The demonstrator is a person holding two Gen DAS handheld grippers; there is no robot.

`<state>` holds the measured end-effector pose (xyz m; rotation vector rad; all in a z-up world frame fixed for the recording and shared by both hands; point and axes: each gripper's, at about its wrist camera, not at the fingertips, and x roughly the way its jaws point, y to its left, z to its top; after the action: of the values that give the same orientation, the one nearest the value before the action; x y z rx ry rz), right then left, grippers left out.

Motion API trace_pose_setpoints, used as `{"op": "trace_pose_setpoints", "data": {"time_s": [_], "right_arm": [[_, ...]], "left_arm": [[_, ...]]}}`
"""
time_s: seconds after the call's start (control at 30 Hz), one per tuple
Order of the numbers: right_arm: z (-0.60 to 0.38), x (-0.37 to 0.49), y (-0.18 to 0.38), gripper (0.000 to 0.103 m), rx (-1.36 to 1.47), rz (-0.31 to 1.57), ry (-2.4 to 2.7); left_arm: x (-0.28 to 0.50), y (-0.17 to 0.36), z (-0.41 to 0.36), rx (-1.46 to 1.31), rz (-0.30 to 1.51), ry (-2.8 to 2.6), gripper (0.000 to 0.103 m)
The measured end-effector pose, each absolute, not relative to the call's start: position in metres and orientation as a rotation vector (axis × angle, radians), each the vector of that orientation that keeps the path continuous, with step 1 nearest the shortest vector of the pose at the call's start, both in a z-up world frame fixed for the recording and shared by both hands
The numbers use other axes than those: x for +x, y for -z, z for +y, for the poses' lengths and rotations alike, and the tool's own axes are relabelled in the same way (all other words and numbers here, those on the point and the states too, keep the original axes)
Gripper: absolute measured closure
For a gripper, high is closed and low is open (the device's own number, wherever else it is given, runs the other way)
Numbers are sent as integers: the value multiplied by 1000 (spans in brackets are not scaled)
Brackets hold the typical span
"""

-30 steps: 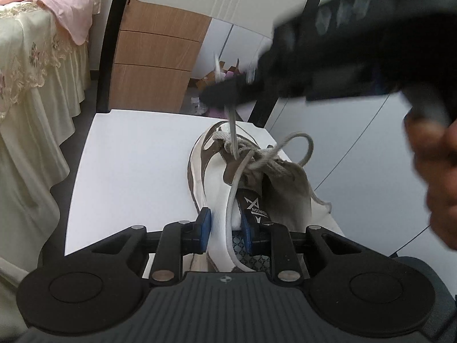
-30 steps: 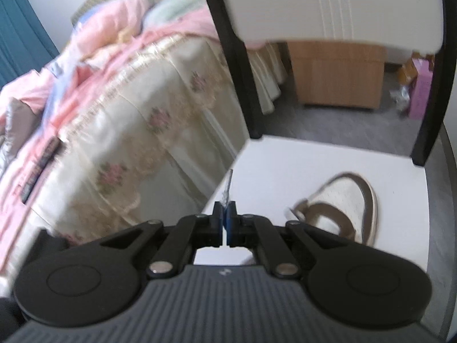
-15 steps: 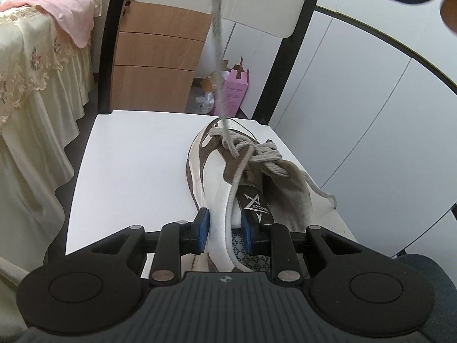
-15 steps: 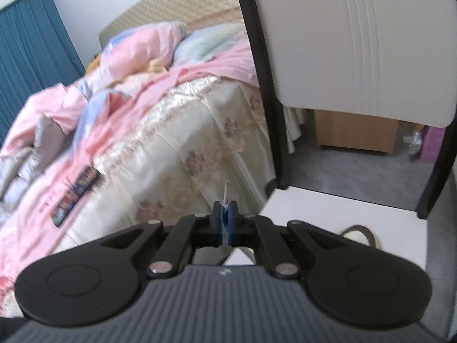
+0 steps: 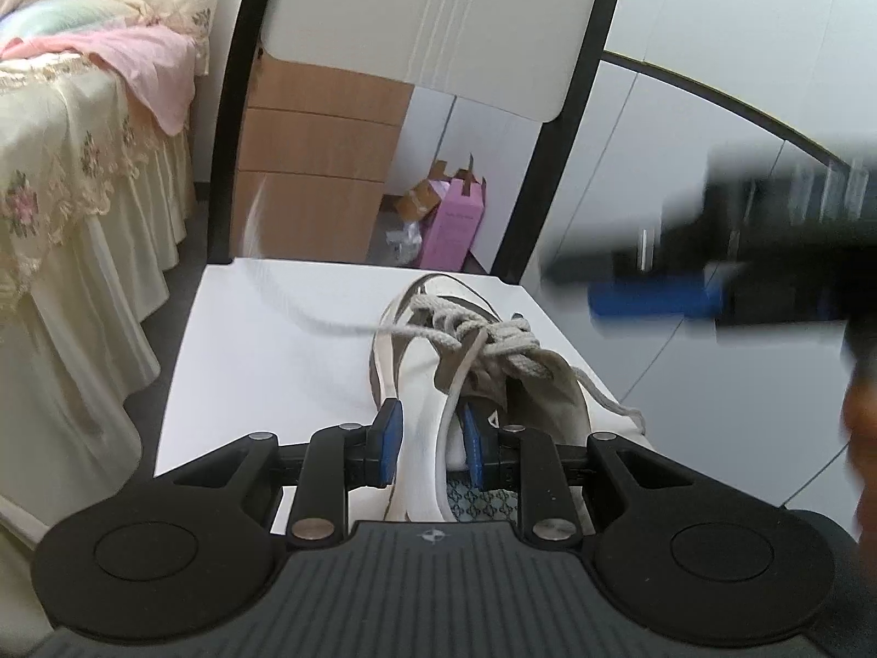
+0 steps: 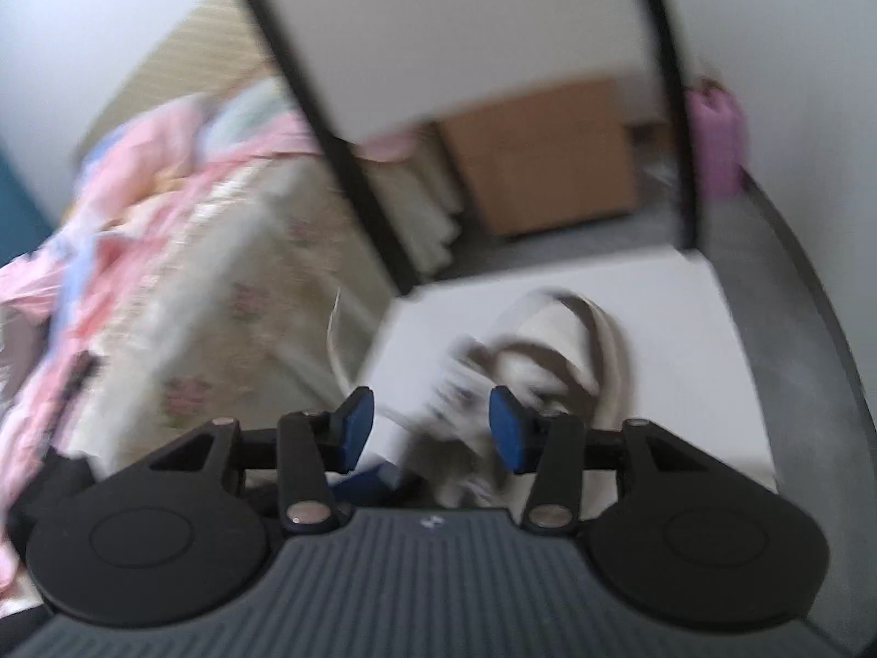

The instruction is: Lace up shoes with both hands

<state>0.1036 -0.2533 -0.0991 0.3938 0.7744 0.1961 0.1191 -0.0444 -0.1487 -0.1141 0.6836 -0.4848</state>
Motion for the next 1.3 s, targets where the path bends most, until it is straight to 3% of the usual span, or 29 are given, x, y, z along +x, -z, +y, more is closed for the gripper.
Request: {"op": "trace_pose_setpoints", "data": {"time_s": [0.2, 0.23, 0.3, 0.87, 0.97, 1.03, 1.17, 1.3], "right_arm": [[-243, 86, 137, 58, 389, 784, -133], [-241, 84, 138, 62, 370, 763, -120], [-242, 83, 141, 82, 353, 733, -93], [-277, 86, 152, 86, 448, 647, -42], [-279, 85, 148, 85, 479, 657, -36], [-280, 79, 141, 85, 488, 654, -39], [-283, 58, 109, 85, 499, 586, -60], [-281, 31, 66, 83, 462, 539, -68]], "left_arm": [[113, 150, -60, -55, 675, 450, 86], [112, 150, -63, -47, 675, 446, 86], [113, 150, -66, -48, 678, 437, 86], [116, 151, -89, -53, 680, 425, 85], [113, 142, -84, -68, 687, 403, 76], [108, 133, -79, -87, 686, 380, 48], [89, 103, -73, -75, 656, 385, 40], [67, 66, -67, -68, 607, 379, 25]]}}
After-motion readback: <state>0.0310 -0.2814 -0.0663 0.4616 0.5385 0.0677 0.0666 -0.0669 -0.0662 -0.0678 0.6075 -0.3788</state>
